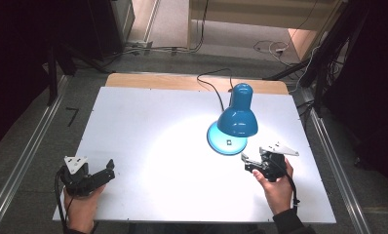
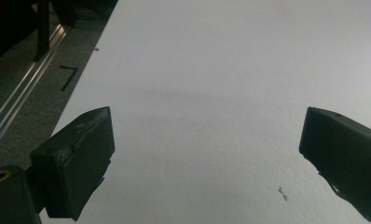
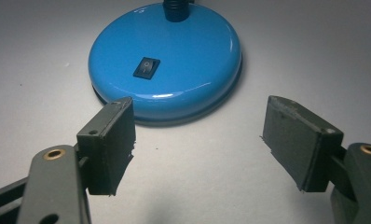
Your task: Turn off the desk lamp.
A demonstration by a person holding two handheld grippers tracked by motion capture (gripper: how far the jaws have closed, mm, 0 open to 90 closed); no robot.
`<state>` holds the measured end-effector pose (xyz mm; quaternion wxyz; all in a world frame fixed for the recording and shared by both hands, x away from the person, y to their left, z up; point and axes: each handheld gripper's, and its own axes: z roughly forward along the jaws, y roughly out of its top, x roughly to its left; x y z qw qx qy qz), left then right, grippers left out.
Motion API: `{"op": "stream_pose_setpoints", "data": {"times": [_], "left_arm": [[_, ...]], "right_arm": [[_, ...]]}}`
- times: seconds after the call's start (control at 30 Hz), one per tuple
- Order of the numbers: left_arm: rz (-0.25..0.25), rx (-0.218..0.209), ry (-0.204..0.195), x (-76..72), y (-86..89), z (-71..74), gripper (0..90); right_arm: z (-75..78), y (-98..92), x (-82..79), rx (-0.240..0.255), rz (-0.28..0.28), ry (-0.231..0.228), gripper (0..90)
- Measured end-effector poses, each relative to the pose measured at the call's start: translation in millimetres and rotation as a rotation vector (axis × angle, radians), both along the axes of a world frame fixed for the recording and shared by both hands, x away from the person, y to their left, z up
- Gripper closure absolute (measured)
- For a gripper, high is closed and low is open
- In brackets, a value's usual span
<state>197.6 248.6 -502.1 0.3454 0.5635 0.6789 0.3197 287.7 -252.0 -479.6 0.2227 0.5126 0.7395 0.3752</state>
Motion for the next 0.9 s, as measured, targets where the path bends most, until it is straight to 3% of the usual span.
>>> {"op": "stream_pose_setpoints", "data": {"times": [0.9], "left_arm": [[-0.001,-0.005,0.008,0.5,0.5,-0.7,3.9]], "right_arm": [[1.4,21.3,5.6,0.011,0.041,-0.006,26.0]]}}
